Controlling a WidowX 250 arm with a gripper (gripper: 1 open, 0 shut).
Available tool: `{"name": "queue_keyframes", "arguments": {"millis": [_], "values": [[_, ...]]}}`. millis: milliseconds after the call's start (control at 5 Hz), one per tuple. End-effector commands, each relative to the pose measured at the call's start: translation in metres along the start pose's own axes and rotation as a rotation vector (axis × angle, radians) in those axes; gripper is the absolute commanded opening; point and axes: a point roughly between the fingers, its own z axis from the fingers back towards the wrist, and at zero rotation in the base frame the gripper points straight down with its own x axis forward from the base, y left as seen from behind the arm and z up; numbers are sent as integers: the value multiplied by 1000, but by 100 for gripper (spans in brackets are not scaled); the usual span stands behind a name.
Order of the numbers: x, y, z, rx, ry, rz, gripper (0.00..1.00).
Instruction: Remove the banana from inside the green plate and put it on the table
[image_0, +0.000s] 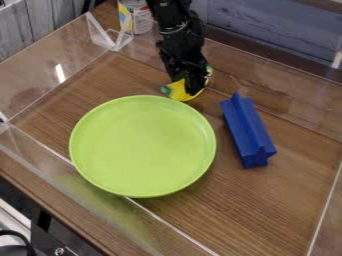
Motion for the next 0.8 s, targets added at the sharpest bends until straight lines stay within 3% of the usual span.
{"name": "queue_keyframes", "arguments": {"millis": [0, 600], "values": [[-2, 5, 1, 7, 1, 8, 0], [0, 10, 7, 14, -15, 19, 0]]}}
